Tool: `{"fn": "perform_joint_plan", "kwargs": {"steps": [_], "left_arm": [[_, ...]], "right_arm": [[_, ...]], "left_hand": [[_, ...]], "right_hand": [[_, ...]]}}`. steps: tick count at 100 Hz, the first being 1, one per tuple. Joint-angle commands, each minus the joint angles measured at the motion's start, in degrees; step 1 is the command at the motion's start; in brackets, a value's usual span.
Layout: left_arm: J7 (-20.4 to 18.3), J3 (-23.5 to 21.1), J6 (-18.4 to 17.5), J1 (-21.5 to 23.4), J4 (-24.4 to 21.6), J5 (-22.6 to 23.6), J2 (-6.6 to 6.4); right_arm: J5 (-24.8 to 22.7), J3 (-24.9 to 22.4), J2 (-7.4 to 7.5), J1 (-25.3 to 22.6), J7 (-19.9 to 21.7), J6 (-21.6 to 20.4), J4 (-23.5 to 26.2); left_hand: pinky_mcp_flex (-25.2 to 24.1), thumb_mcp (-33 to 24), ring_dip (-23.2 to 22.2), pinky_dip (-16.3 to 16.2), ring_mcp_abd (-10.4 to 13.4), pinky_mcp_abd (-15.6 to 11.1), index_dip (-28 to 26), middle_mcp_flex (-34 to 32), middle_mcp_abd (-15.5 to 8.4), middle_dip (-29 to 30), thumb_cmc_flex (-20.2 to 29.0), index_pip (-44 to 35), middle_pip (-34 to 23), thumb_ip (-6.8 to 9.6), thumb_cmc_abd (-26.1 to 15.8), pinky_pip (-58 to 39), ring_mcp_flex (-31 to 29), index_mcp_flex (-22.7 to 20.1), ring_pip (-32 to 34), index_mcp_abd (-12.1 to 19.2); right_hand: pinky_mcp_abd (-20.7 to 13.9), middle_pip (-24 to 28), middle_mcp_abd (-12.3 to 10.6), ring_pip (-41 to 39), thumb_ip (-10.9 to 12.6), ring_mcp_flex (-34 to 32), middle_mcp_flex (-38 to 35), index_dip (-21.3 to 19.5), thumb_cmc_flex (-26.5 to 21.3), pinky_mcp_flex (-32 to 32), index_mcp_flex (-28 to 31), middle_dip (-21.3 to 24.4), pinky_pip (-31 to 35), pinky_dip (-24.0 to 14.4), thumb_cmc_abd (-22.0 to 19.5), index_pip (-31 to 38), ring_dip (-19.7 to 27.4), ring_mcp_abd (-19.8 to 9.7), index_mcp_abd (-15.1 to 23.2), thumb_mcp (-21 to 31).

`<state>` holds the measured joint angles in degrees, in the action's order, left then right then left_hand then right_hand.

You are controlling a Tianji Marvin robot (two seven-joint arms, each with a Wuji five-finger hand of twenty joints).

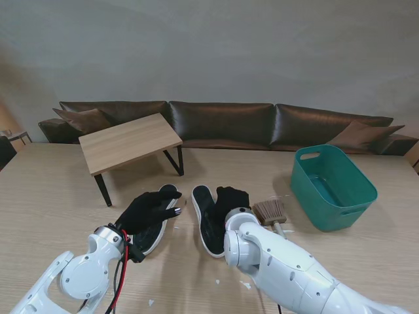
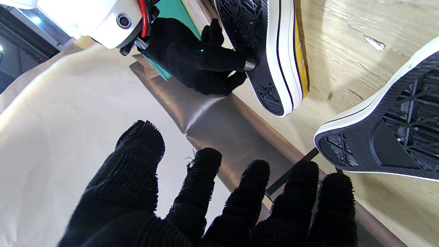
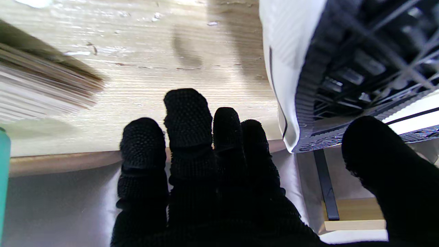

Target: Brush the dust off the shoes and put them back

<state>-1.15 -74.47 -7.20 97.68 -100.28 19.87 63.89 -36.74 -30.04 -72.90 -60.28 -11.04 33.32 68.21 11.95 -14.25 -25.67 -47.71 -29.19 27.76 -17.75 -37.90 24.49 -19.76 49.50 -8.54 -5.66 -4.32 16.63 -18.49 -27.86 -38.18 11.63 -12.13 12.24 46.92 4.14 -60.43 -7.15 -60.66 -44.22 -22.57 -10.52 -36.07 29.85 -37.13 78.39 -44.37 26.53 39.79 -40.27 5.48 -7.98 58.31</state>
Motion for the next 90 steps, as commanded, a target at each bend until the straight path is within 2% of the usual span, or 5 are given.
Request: {"fn": "perform_joint_plan", "kwargs": {"steps": [1,30,52,68,90], "left_arm": [[-1.2,0.0,0.1,0.1,0.0,-0.1,0.06],[-1.2,-0.1,0.1,0.1,0.0,-0.1,0.07],[-1.0,-0.3,0.1,0.4,0.0,0.3,0.06],[-1.3,-1.0,0.2,0.9,-0.4,0.9,-0.07],[-1.7,-2.0,0.4,1.5,-0.8,2.5,-0.29]], "right_arm": [[-0.3,-0.1,0.13,-0.3,0.9,0.0,1.1],[-2.5,-2.2,1.66,-2.1,1.9,1.2,5.5],[-5.7,-7.7,4.48,-7.0,4.4,1.6,14.0],[-7.9,-13.8,6.36,-13.4,5.8,1.5,20.7],[-13.4,-20.5,8.35,-20.9,7.6,0.9,26.4]], "left_hand": [[0.8,1.5,-0.6,-1.0,-0.1,-1.3,-0.1,-1.3,0.1,-0.7,0.9,0.0,-0.2,1.36,-1.8,1.2,1.0,-1.0,0.6,1.4],[0.7,1.8,-0.6,-1.0,-0.1,-1.3,-0.1,-1.3,0.0,-0.8,1.0,0.0,-0.2,1.41,-1.9,1.2,1.0,-1.1,0.5,1.5],[0.4,2.0,-0.5,-1.0,0.1,-1.4,-0.1,-1.4,-0.3,-0.8,1.1,0.0,-0.2,1.43,-1.9,1.3,1.2,-1.1,0.4,1.3],[-0.4,2.3,-0.4,-1.0,0.9,-1.8,-0.2,-1.4,-0.7,-0.7,1.0,-0.2,-0.2,1.43,-2.1,1.6,1.8,-1.7,0.0,0.8],[-1.0,2.6,-0.3,-0.9,1.0,-2.0,-0.3,-1.4,-0.9,-0.7,1.2,-0.2,-0.1,1.47,-2.2,1.9,1.9,-1.7,-0.4,0.5]], "right_hand": [[0.8,0.1,1.0,-0.5,1.4,-0.5,1.9,0.6,2.0,6.5,-1.6,0.8,0.3,0.6,-2.0,0.7,0.3,0.5,-0.7,-0.8],[0.9,0.1,0.8,-0.3,1.4,-0.2,2.2,0.9,2.5,6.5,-2.1,0.9,0.3,0.7,-2.2,0.8,0.4,0.5,0.4,-1.7],[1.6,-2.1,1.1,6.6,1.5,3.5,4.2,0.4,1.5,8.5,0.1,2.1,-3.4,2.3,-0.5,0.9,3.0,1.9,3.6,-2.7],[2.4,-4.5,1.5,15.3,1.3,6.6,5.4,-1.3,-0.5,10.4,3.7,3.6,-7.0,4.4,3.1,-0.2,6.5,3.6,4.7,-3.0],[2.4,-5.4,1.2,17.9,0.6,7.4,5.7,-3.5,-3.5,10.6,6.9,4.1,-7.5,4.8,9.8,0.7,7.4,3.9,4.9,-2.4]]}}
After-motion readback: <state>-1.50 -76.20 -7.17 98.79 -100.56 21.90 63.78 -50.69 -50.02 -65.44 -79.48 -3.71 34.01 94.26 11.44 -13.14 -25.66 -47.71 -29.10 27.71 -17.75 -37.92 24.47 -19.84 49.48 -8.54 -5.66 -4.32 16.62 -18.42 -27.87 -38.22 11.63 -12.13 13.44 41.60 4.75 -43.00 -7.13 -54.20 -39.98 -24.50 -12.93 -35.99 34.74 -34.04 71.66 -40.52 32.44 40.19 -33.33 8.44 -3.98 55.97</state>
